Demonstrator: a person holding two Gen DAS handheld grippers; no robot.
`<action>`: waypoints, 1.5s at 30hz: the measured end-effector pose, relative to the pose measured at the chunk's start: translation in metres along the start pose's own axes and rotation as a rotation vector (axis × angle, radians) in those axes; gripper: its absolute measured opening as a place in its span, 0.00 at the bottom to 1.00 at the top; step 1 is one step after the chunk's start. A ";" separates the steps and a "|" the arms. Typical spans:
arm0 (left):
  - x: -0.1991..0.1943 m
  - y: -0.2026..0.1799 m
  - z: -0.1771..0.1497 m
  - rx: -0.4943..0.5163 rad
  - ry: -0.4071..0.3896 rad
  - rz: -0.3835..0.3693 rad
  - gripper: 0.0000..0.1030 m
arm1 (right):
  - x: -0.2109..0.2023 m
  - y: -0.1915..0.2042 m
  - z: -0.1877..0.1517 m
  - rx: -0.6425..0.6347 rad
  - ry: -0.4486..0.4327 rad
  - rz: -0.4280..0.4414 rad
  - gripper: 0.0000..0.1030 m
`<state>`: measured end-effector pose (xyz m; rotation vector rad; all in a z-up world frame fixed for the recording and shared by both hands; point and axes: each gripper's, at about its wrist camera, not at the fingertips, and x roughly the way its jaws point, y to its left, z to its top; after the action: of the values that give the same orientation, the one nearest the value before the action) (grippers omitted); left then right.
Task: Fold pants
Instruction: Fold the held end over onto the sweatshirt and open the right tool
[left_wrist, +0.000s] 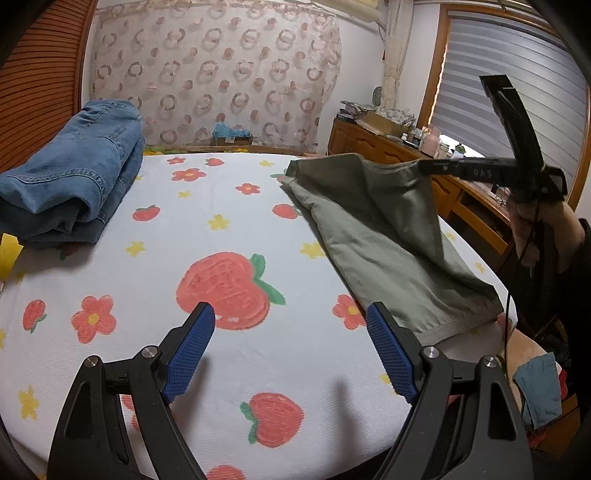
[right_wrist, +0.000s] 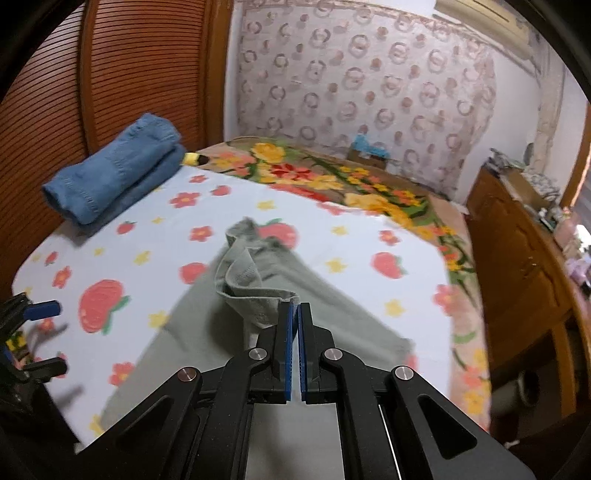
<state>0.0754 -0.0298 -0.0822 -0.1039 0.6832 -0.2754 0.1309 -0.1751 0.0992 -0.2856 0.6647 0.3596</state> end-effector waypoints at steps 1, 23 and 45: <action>0.000 0.000 0.000 0.000 0.001 0.000 0.82 | 0.000 -0.003 0.001 0.002 0.001 -0.015 0.02; 0.000 -0.003 -0.002 0.002 0.016 0.004 0.82 | 0.031 -0.039 0.010 0.096 0.086 -0.140 0.02; 0.005 -0.007 -0.006 0.017 0.036 0.005 0.82 | 0.055 -0.056 -0.006 0.170 0.147 -0.071 0.25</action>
<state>0.0740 -0.0382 -0.0889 -0.0817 0.7167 -0.2787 0.1913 -0.2148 0.0674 -0.1740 0.8225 0.2137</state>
